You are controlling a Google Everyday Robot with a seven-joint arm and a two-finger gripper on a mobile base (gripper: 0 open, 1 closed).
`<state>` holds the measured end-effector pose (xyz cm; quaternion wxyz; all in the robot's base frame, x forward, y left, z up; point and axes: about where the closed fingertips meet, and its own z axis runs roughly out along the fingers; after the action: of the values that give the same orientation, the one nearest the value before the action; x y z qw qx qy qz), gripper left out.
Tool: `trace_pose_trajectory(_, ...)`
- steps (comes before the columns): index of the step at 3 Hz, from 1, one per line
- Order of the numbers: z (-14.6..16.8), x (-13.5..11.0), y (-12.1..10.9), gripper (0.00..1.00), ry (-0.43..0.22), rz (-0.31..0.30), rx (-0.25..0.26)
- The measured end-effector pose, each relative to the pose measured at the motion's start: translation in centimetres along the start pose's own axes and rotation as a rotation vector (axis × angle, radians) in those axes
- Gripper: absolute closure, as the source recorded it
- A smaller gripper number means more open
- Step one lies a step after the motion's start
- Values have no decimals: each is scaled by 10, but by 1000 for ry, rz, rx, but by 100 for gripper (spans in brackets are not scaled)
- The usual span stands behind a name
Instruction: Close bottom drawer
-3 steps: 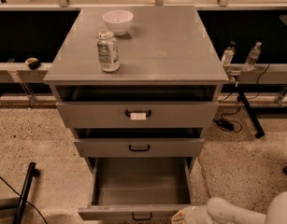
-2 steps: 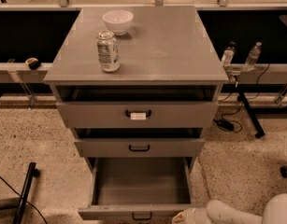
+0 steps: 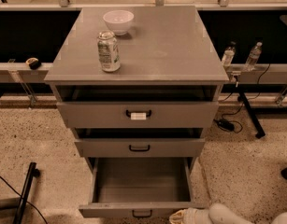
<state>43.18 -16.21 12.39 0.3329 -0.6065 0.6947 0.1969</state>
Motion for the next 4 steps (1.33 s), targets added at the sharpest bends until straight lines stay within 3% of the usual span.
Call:
trace_pose_trajectory(2, 16, -12, -38, 100, -149, 105, 139)
trace_pose_trajectory(4, 24, -37, -85, 100, -303, 73, 278)
